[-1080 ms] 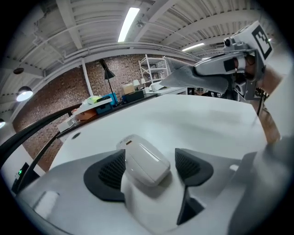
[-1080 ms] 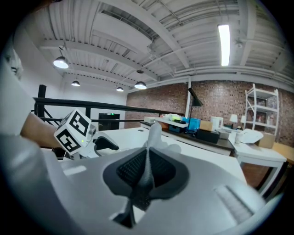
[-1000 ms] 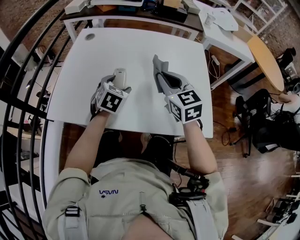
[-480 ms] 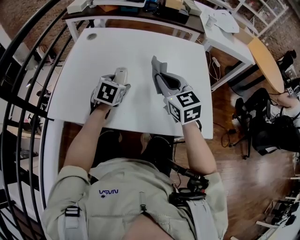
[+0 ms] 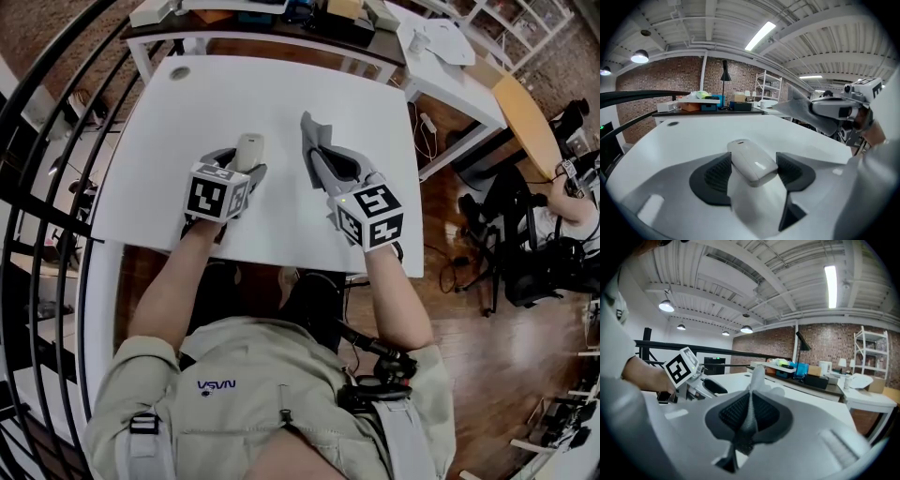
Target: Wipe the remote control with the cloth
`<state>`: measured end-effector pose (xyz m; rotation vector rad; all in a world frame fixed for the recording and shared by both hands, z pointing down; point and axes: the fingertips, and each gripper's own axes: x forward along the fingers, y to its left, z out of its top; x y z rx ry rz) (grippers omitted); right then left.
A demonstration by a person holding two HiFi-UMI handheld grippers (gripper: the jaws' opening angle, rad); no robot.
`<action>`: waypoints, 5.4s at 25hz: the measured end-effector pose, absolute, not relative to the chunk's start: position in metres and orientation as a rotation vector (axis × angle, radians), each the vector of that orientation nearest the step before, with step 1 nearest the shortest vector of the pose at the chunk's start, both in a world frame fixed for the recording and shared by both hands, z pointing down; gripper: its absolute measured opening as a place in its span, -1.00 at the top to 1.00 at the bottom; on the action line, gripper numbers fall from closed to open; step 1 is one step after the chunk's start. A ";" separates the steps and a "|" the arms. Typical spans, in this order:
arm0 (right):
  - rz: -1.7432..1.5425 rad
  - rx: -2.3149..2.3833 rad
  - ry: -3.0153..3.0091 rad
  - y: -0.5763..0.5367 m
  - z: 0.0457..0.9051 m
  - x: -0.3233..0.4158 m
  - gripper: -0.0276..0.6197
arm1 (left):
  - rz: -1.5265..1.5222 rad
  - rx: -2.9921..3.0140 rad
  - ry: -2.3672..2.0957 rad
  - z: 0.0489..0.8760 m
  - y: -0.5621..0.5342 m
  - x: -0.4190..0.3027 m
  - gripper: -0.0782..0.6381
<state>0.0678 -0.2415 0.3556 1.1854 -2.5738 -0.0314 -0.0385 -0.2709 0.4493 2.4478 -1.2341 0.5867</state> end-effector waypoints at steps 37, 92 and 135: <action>-0.503 1.216 -2.714 -0.190 0.220 0.056 0.85 | 0.663 3.562 -1.687 0.304 -0.157 0.049 -0.04; -0.264 0.592 -2.702 -0.138 0.357 0.030 0.85 | -0.920 2.145 -0.651 0.270 -0.237 -0.011 0.14; 0.006 0.964 -2.483 -0.222 0.390 0.094 0.85 | 0.781 3.598 -0.803 0.398 -0.190 0.077 0.46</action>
